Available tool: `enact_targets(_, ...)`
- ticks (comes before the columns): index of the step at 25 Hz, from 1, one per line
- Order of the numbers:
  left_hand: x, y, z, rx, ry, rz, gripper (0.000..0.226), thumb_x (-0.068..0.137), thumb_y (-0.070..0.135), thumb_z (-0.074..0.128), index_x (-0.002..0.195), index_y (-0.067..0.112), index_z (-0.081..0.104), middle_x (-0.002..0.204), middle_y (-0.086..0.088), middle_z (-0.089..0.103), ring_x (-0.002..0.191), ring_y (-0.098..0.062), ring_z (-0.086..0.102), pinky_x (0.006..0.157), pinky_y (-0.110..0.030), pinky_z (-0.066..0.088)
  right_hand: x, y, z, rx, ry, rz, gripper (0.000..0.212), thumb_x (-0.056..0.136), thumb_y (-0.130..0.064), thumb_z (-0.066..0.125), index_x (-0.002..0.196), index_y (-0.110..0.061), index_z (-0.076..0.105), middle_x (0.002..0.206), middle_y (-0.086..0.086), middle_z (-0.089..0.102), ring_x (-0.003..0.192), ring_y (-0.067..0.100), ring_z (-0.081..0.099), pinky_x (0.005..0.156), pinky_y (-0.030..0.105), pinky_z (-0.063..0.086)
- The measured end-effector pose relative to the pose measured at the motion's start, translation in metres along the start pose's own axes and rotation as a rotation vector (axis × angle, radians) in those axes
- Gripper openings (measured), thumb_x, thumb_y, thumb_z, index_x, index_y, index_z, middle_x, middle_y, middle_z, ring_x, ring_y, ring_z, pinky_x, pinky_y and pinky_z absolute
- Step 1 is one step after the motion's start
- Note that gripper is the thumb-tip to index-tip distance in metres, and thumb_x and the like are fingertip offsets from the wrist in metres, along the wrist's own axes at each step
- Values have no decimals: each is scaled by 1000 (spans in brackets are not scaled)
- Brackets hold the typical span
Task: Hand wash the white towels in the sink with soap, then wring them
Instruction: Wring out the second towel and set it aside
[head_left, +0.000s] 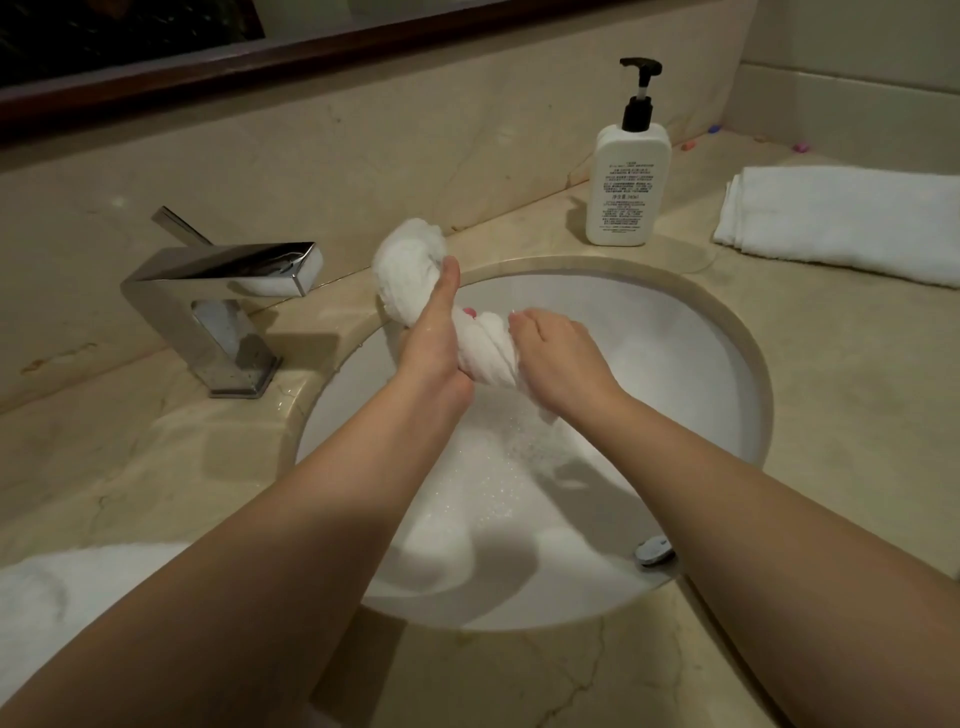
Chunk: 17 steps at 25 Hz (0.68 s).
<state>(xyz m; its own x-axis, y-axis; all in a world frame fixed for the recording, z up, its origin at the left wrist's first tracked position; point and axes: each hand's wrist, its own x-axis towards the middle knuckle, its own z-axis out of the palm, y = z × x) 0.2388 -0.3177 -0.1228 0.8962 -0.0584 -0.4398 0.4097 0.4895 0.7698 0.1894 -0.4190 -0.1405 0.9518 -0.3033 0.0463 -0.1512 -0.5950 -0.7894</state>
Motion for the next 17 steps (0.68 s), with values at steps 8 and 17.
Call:
enact_targets(8,-6,-1,1,116,-125,63,29,100,30,55,109,8,70,104,-6,76,100,-23,72,76,-29,55,-12,-14,-11,540,-219,90,20,86,-25,73,100,-15,64,77,-1,68,56,12,58,51,27,48)
enact_targets(17,-2,13,-12,-140,-518,-56,78,84,81,45,104,9,69,102,-14,66,101,-30,68,94,-47,56,-16,-21,-22,1044,-879,102,40,68,-36,61,88,-1,65,57,8,51,34,14,42,38,17,35)
